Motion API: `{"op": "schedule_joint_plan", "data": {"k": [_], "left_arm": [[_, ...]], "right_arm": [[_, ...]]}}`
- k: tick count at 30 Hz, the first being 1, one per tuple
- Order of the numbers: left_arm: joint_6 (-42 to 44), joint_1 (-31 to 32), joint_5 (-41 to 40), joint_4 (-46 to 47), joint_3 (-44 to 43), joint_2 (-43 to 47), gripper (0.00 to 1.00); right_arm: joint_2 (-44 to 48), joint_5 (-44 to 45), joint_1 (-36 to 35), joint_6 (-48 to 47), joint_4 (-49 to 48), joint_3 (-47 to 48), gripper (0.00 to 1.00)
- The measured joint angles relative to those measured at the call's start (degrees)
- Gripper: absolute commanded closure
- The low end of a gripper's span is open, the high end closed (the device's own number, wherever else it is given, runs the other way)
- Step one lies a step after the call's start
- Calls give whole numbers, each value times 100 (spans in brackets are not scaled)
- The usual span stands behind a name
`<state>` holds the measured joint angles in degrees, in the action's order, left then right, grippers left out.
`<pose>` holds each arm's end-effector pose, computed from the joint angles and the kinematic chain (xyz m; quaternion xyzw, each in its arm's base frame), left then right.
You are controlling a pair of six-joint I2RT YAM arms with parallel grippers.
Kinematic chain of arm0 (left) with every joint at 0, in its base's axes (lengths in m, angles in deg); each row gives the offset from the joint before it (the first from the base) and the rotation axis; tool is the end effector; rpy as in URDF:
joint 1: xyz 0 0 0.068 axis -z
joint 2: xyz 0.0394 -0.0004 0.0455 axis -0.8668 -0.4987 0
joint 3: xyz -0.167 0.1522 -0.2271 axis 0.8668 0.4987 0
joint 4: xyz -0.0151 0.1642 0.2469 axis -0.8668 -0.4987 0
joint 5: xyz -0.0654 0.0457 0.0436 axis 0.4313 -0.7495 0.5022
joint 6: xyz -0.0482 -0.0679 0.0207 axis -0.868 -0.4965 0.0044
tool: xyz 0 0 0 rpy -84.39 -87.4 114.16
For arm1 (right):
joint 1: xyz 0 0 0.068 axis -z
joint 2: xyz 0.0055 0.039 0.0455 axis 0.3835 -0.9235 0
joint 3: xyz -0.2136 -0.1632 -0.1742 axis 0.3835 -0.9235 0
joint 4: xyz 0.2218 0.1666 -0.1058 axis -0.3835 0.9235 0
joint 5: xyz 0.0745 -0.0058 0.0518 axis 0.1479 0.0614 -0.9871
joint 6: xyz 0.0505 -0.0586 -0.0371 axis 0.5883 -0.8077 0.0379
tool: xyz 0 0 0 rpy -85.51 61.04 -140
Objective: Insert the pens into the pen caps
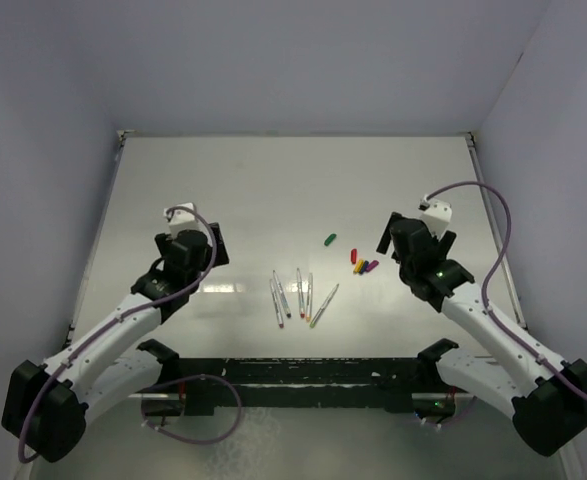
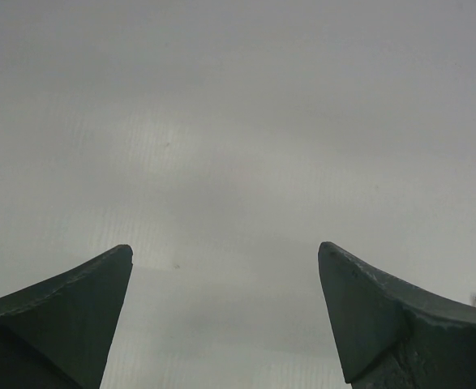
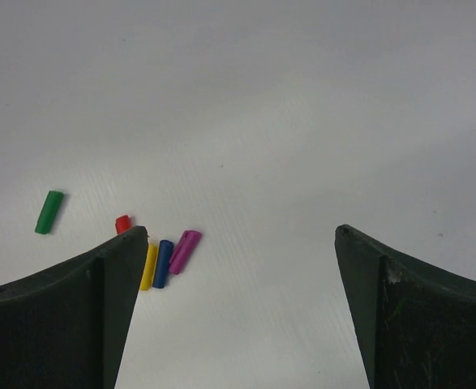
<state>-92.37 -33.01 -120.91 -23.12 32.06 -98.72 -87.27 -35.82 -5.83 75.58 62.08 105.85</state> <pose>0.2211 -0.0690 0.2359 -0.1478 0.8460 -0.0082 0.5122 0.2264 0.0665 0.2760 0.2288 0.8135 -0.0173 0.5343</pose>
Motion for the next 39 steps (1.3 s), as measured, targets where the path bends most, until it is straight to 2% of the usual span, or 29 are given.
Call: {"op": "schedule_joint_plan", "data": {"k": [5,11,15,19,23,27,34,39], "left_arm": [[262,769,138,52,-96,-2,1],[293,1864,-142,-127,-605,-345,1],[9,2494,-459,-514,-905,-782,1],[-721,3130,-833,-1329,-1351,-1394,1],[-1513,3300,-1016,-2109,-1731,-1729,1],[-2072,3294,-1097,-2527,-1757,-1580,1],[-2149,3296,-881,-2140,-1329,-699,1],[-2131,3296,-785,-2131,-1362,-1298,1]], "right_arm": [[-133,-302,0,-496,-50,133,0],[125,-531,0,-798,-85,-13,0],[352,-568,0,-927,-83,-81,0],[415,-525,0,-914,-28,-85,0],[409,-518,0,-876,66,-96,0],[527,-507,0,-868,94,-151,0],[938,-197,0,-730,116,-192,0],[1165,26,0,-715,107,-319,0]]}}
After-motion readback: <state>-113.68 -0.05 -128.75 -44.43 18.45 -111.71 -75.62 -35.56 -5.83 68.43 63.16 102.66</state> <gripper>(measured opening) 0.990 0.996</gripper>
